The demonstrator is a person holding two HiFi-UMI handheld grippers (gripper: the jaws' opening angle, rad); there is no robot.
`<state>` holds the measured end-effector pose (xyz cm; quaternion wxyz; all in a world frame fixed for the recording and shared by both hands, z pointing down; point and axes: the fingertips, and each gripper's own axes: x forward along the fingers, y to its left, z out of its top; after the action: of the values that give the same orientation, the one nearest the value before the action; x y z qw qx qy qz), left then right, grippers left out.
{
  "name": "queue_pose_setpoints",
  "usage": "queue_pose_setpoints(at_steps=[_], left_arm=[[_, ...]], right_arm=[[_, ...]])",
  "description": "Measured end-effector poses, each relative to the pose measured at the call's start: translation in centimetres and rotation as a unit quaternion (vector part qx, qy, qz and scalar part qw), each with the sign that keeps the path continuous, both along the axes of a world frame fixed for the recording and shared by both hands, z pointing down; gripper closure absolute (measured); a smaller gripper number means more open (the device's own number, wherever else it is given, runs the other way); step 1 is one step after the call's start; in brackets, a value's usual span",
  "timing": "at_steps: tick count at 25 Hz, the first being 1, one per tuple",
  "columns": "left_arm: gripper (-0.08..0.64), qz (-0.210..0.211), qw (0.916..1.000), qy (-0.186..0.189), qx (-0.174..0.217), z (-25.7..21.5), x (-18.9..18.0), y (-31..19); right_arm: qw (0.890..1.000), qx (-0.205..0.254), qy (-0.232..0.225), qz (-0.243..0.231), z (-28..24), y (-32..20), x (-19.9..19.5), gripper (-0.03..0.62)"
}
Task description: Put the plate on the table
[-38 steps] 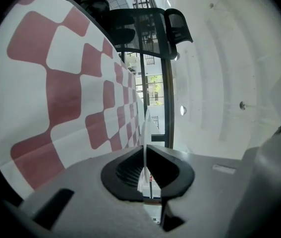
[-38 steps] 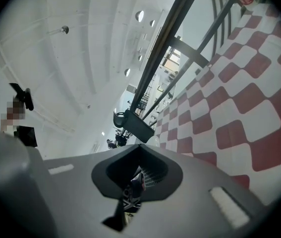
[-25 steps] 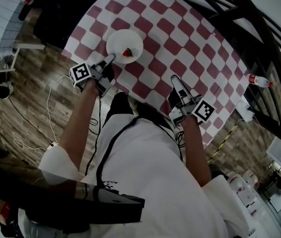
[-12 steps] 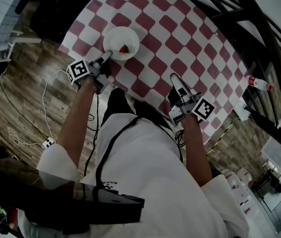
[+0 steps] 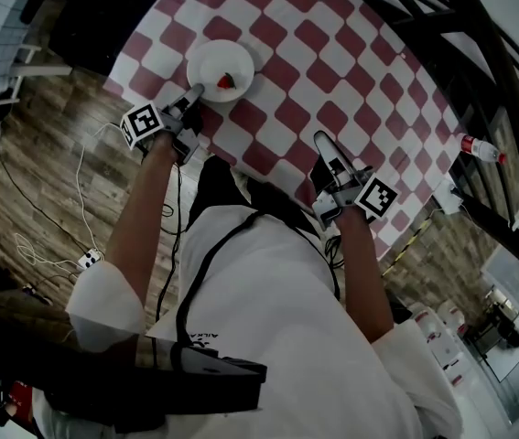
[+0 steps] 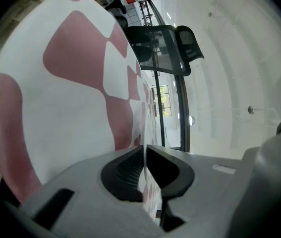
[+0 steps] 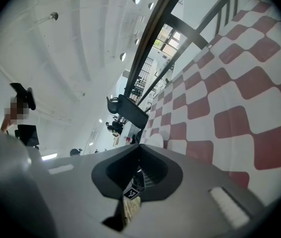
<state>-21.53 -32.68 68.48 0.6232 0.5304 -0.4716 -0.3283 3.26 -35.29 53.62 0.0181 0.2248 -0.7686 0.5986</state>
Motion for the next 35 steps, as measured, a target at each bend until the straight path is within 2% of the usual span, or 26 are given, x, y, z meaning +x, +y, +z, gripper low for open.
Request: queue_pose_setpoints(at_steps=[5,25,35], left_arm=[[0.537,0.005,1.0000,0.002,0.003,0.0,0.0,-0.4],[0.537,0.020,0.9991,-0.014,-0.035,1.0,0.4,0.3],[0.534,0.026,0.9967,-0.017,-0.075,1.4,0.5,0.4]], right_arm=[[1.000,-0.001,0.000,0.001,0.0,0.1,-0.3,0.584],[1.000,0.006,0.004,-0.019,1.4,1.1,-2.8,0.584],[1.000,0.002,-0.004,-0.017,1.1,1.1,-3.6,0.584]])
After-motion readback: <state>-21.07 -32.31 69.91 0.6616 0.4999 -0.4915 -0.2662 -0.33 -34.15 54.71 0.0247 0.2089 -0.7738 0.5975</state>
